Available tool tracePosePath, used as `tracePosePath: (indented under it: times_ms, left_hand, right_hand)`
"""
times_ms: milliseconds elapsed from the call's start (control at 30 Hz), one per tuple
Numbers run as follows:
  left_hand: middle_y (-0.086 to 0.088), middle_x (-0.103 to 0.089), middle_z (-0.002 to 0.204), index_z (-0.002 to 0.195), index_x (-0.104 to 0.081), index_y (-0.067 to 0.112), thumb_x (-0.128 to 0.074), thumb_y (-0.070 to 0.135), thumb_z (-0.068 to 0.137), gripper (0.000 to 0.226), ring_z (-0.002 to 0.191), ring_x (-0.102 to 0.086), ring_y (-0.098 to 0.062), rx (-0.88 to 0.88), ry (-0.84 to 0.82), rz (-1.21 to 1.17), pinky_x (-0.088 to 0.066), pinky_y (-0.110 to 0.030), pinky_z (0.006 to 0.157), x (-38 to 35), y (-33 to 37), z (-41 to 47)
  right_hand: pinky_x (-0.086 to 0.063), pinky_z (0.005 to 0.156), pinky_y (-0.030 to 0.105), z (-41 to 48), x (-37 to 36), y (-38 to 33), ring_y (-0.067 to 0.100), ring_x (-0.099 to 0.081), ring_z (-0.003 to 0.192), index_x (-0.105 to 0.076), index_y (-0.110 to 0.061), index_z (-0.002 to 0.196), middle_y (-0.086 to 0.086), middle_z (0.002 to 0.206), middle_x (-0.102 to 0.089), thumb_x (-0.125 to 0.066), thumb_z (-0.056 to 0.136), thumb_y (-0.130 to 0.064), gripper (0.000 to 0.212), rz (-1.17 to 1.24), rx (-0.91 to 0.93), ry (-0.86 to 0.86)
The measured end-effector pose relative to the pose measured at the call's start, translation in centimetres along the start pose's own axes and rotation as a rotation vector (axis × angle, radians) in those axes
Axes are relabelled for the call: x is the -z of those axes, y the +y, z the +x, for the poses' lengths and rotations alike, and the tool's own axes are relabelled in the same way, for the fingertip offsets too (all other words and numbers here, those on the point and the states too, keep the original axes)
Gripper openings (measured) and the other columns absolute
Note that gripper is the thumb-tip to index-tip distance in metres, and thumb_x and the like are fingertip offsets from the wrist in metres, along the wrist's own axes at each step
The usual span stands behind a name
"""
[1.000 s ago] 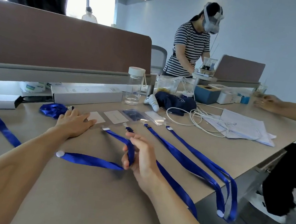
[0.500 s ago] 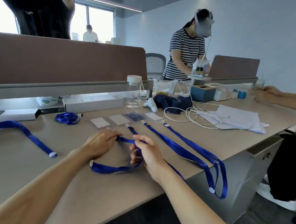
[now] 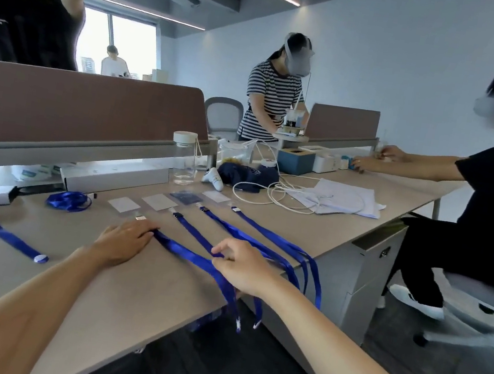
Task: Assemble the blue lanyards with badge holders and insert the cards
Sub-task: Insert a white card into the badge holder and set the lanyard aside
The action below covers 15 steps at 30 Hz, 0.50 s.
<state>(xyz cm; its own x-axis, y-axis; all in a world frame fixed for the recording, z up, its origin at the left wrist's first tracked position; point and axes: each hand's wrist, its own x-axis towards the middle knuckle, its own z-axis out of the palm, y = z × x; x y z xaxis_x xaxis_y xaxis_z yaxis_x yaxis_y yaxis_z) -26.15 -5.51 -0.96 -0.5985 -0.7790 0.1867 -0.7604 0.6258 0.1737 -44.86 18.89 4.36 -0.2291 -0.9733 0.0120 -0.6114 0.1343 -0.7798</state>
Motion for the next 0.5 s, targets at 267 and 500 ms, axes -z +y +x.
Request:
tracePosePath:
  times_ms: [267, 500]
  left_hand:
    - [0.002, -0.020, 0.159, 0.151, -0.025, 0.026, -0.026, 0.036, 0.103, 0.049, 0.145, -0.022, -0.020, 0.051, -0.009, -0.040, -0.017, -0.036, 0.117, 0.4, 1.1, -3.4]
    - [-0.004, -0.040, 0.148, 0.136, -0.046, 0.017, -0.037, 0.027, 0.099, 0.040, 0.136, -0.033, -0.022, 0.097, 0.083, -0.131, -0.028, -0.035, 0.111, 1.3, 1.2, -7.8]
  right_hand:
    - [-0.049, 0.069, 0.027, -0.8, -1.2, 0.3, 0.014, -0.063, 0.092, -0.059, -0.020, 0.113, -0.003, 0.111, -0.066, -0.049, 0.097, -0.022, 0.019, -0.332, 0.055, 0.155]
    - [-0.050, 0.072, 0.030, 1.6, -7.8, -3.7, 0.016, -0.058, 0.091, -0.063, -0.017, 0.099, -0.003, 0.100, -0.061, -0.054, 0.094, -0.019, 0.011, -0.472, 0.302, 0.214]
